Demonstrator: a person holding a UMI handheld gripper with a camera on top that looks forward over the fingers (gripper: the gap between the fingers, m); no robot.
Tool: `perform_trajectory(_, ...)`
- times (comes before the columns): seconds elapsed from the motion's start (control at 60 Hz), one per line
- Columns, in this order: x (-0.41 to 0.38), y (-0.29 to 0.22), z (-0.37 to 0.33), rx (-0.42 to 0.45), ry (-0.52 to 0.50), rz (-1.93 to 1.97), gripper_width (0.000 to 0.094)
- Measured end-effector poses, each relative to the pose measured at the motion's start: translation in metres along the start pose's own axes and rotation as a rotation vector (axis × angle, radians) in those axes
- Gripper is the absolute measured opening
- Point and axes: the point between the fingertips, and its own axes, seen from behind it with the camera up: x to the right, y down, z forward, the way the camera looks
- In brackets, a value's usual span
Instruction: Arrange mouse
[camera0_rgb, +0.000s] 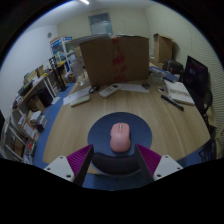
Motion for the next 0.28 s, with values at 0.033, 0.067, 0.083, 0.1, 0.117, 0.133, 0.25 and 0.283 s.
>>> perform_trajectory(0.033,0.000,0.004,-0.021,0.000,-0.002,0.016,0.0840)
perform_trajectory(0.067,0.004,0.009,-0.039,0.000,0.000,0.038,0.0840)
perform_trajectory(0.083,0.005,0.012,-0.049,-0.001,0.002,0.049,0.0841)
perform_trajectory(0.1,0.007,0.015,-0.058,-0.002,0.003,0.061,0.0836)
perform_trajectory(0.117,0.009,0.019,-0.068,-0.003,0.005,0.073,0.0830)
perform_trajectory(0.133,0.011,0.022,-0.077,-0.004,0.006,0.084,0.0835)
perform_trajectory(0.25,0.034,0.047,-0.125,-0.020,0.032,0.138,0.0837)
perform_trajectory(0.283,0.044,0.053,-0.134,-0.022,0.045,0.149,0.0837)
